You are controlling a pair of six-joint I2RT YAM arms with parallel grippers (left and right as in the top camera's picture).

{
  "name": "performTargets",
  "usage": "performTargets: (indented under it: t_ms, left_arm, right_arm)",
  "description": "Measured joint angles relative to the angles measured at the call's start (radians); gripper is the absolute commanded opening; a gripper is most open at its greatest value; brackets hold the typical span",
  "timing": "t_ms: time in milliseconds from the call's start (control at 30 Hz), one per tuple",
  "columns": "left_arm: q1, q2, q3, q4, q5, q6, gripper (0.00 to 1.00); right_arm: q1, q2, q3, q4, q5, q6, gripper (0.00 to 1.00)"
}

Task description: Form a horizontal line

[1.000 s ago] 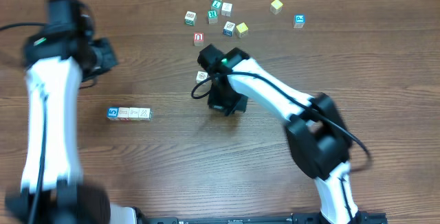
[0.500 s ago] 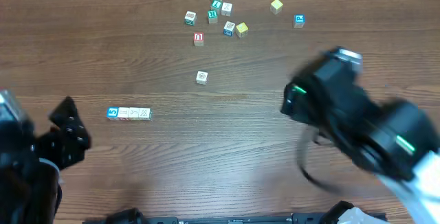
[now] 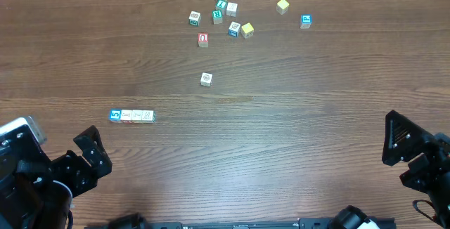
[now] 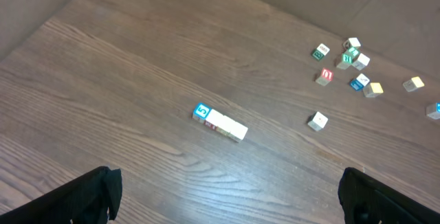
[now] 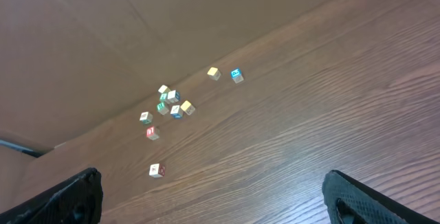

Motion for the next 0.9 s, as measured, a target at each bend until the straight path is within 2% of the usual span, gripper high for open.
performTargets:
  t_ms: [267,367,467,600,733,900]
  left_arm:
    - [0.000,0.000,0.000,-0.006,0.000,0.000,0.99]
    - [0.000,0.000,0.000,-0.007,0.000,0.000,0.99]
    - [0.000,0.000,0.000,-0.007,0.000,0.000,1.00]
    - [0.000,0.000,0.000,-0.008,0.000,0.000,1.00]
    - [0.000,0.000,0.000,-0.008,0.000,0.000,1.00]
    - [0.000,0.000,-0.001,-0.008,0.000,0.000,1.00]
  right_arm:
    - [0.000,0.000,0.000,-0.037,0.036,0.000,1.00]
    - [-0.054,-0.001,-0.006,-0.006,0.055,-0.001,1.00]
    - [-0.197,-0.025,-0.068,0.150,0.050,-0.001,1.00]
    - [-0.373,-0.139,-0.263,0.370,-0.042,-0.001,1.00]
    - [-0.459,-0.313,-0.510,0.541,-0.123,-0.003,1.00]
    - [-0.567,-0.545,-0.819,0.908,-0.316,-0.068,1.00]
